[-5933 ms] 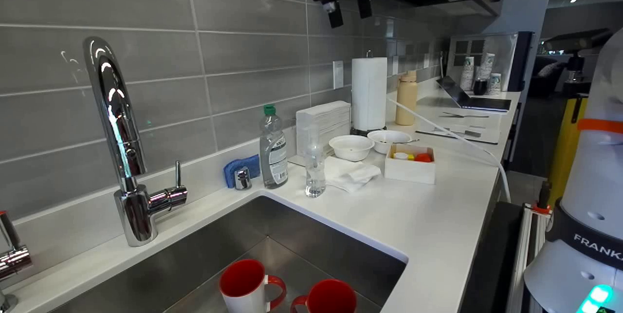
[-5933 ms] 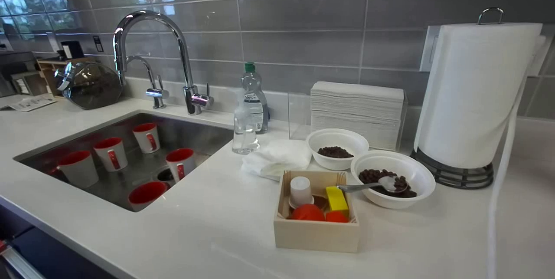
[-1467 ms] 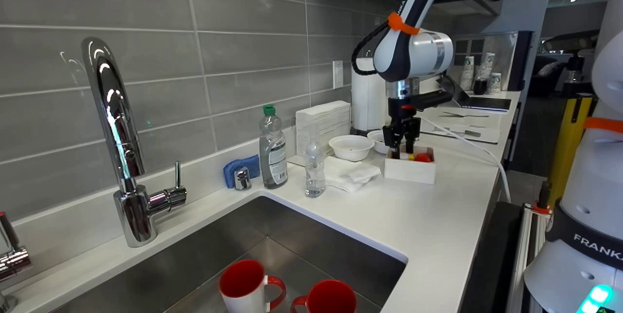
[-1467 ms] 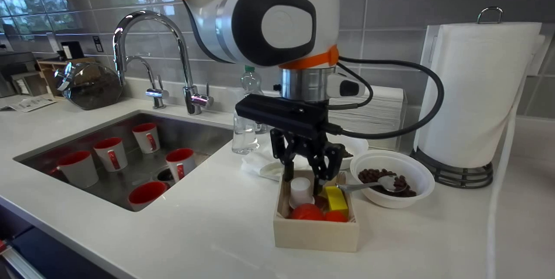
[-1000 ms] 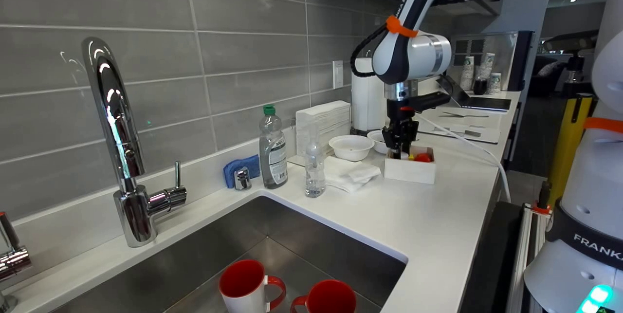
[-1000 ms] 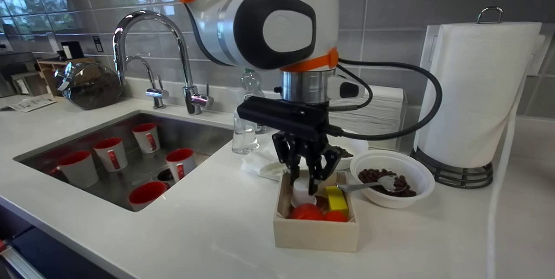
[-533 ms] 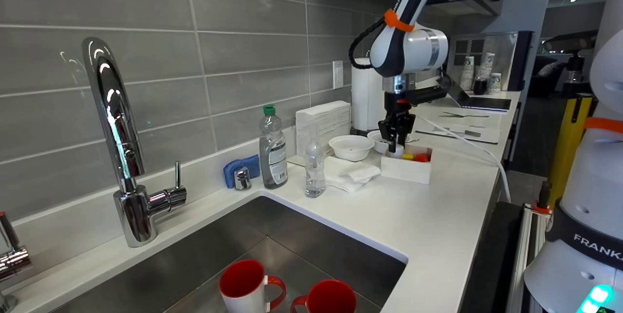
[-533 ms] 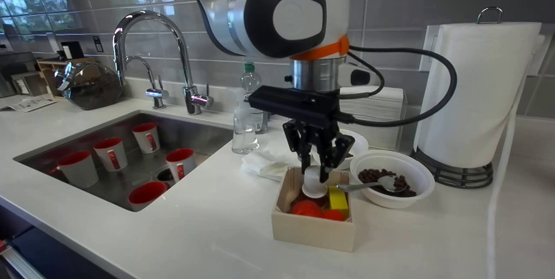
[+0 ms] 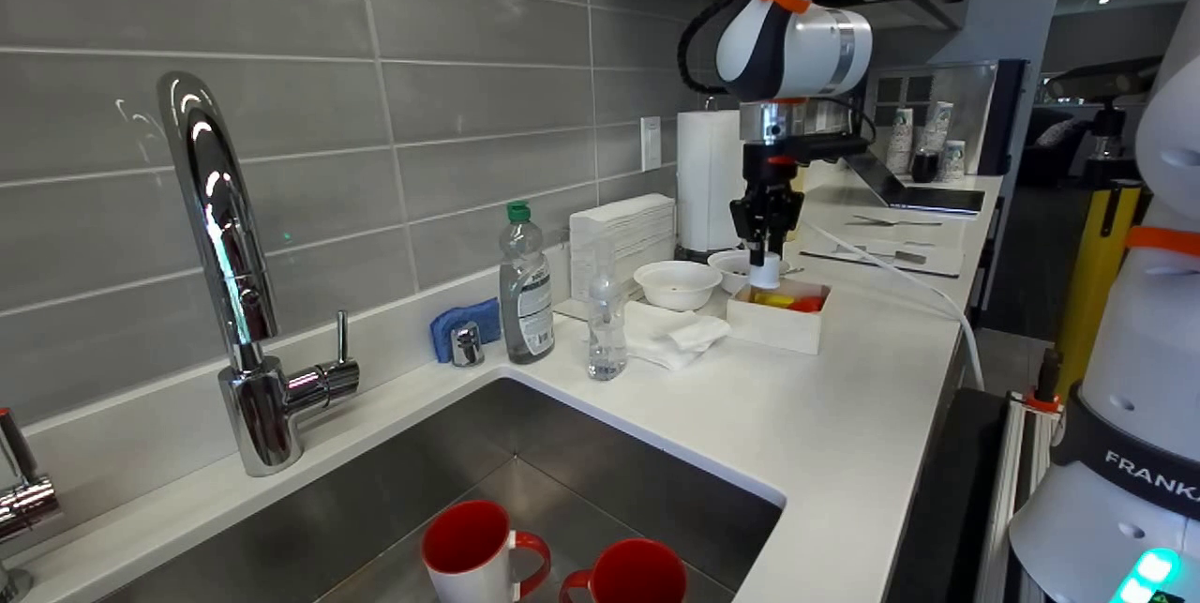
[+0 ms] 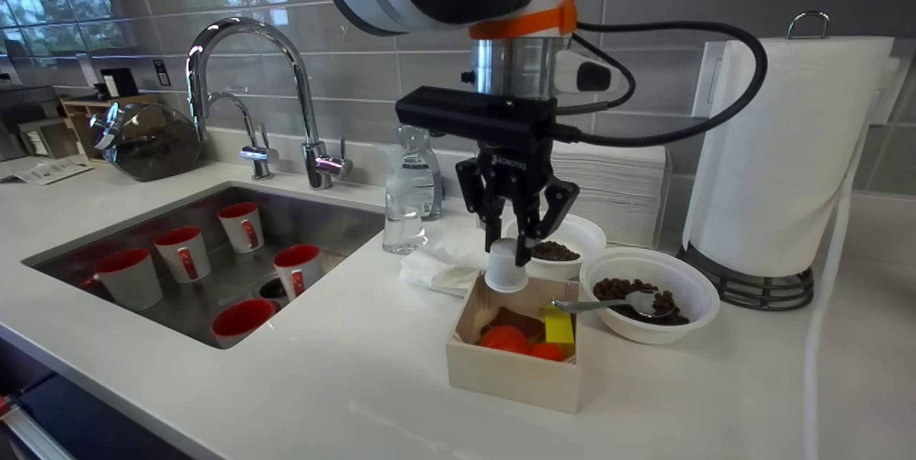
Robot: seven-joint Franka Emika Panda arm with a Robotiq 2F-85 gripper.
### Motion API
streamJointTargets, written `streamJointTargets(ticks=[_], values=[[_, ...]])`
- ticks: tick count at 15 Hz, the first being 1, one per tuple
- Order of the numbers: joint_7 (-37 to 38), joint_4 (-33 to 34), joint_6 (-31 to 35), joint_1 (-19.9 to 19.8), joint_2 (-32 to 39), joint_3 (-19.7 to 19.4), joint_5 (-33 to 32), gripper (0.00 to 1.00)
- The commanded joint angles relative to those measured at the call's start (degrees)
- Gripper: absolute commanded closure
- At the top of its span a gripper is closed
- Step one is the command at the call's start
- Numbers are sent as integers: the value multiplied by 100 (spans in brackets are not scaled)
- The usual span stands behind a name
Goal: Remove the coffee pod from the box and put it on the counter.
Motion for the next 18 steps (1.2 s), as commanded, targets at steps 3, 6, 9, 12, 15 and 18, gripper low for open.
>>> streamJointTargets(ticks=[3, 6, 9, 12, 15, 18], values=[[-64, -719, -712, 80, -1237, 54, 2, 92], [-49, -1210, -616, 157, -1606, 106, 10, 92], [-39, -1656, -285, 266, -1751, 161, 16, 92], [-16, -1520, 127, 427, -1313, 238, 20, 92], [28, -1525, 707, 487, -1001, 326, -107, 92], [148, -1527, 1112, 480, -619, 405, -231, 92]])
